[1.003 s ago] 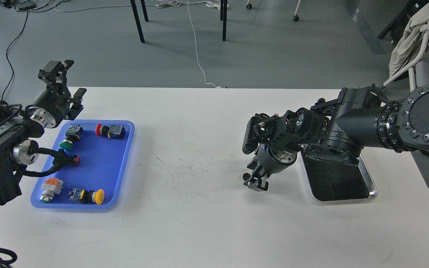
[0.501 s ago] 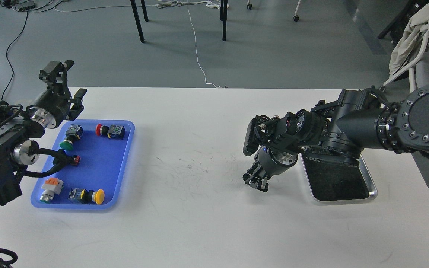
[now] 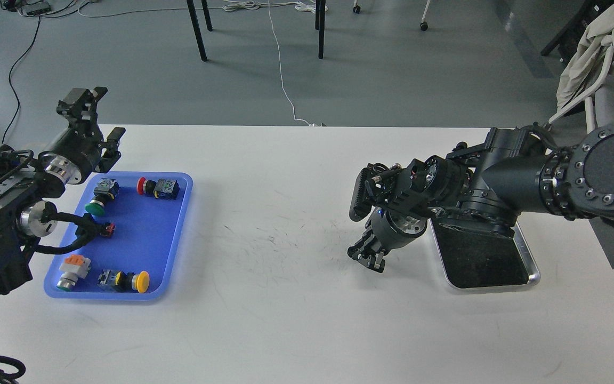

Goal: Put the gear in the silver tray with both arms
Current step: 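Close the right gripper on the black gear, then lift the gear and move it over the silver tray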

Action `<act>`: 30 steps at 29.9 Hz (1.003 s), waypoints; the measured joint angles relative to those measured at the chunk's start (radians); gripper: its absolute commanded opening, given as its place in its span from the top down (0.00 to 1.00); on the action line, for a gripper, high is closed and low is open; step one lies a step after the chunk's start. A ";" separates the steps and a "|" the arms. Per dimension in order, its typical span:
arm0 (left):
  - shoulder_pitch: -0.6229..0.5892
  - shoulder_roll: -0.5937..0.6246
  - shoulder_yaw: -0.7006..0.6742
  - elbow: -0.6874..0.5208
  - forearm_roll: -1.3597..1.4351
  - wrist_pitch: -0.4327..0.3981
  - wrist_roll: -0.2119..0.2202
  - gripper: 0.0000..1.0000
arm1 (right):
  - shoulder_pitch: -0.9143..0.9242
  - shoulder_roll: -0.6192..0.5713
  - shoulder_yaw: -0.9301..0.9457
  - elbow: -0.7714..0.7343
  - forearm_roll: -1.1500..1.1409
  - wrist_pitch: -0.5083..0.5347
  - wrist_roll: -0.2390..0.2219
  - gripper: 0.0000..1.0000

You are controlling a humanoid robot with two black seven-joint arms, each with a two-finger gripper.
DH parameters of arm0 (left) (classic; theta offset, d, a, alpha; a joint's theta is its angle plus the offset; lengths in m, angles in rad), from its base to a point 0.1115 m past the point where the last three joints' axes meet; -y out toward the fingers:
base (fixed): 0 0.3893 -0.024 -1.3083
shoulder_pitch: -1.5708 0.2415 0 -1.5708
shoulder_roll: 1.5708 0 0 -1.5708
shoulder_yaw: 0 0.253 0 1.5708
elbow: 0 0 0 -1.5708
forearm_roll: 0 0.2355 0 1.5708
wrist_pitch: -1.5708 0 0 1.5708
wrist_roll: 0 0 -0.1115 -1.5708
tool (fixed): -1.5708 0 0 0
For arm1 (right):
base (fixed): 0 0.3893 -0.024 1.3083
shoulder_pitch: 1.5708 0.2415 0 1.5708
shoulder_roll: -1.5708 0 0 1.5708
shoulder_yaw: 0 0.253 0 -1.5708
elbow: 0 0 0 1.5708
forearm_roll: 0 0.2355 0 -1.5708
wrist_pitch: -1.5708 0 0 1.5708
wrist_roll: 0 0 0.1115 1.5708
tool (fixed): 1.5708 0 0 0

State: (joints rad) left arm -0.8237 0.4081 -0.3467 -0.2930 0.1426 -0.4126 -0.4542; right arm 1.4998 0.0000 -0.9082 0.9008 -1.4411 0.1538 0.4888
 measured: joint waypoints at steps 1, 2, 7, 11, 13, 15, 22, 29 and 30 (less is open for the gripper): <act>0.000 0.000 0.000 0.000 0.000 0.000 0.000 0.04 | 0.003 0.000 0.000 0.000 0.000 0.001 0.000 0.92; 0.000 0.000 0.000 0.000 0.000 0.000 0.000 0.04 | 0.008 0.000 0.000 0.000 0.000 0.001 0.000 0.92; 0.000 0.000 0.001 0.000 0.000 0.000 0.000 0.04 | 0.041 -0.001 -0.006 0.016 0.003 0.002 0.000 0.94; 0.000 0.000 0.002 0.000 0.001 0.000 0.000 0.04 | 0.100 -0.055 -0.032 0.062 0.003 0.004 0.000 0.95; 0.000 -0.001 0.002 0.000 0.002 0.000 0.000 0.04 | 0.124 -0.091 -0.043 0.075 0.003 0.006 0.000 0.95; 0.000 -0.002 0.002 0.000 0.002 0.000 0.000 0.04 | 0.143 -0.130 -0.061 0.083 0.003 0.007 0.000 0.95; 0.001 -0.007 0.001 0.000 0.002 0.000 0.000 0.04 | 0.177 -0.265 -0.095 0.153 -0.016 0.007 0.000 0.95; 0.003 -0.008 0.001 0.000 0.002 0.000 0.000 0.04 | 0.155 -0.365 -0.127 0.162 -0.055 0.007 0.000 0.95; 0.003 -0.008 0.001 0.000 0.002 -0.001 0.000 0.04 | 0.146 -0.374 -0.128 0.161 -0.057 0.007 0.000 0.95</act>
State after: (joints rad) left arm -0.8208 0.4004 -0.3461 -0.2930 0.1442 -0.4133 -0.4541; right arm 1.6458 -0.3738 -1.0364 1.0616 -1.4977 0.1612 0.4888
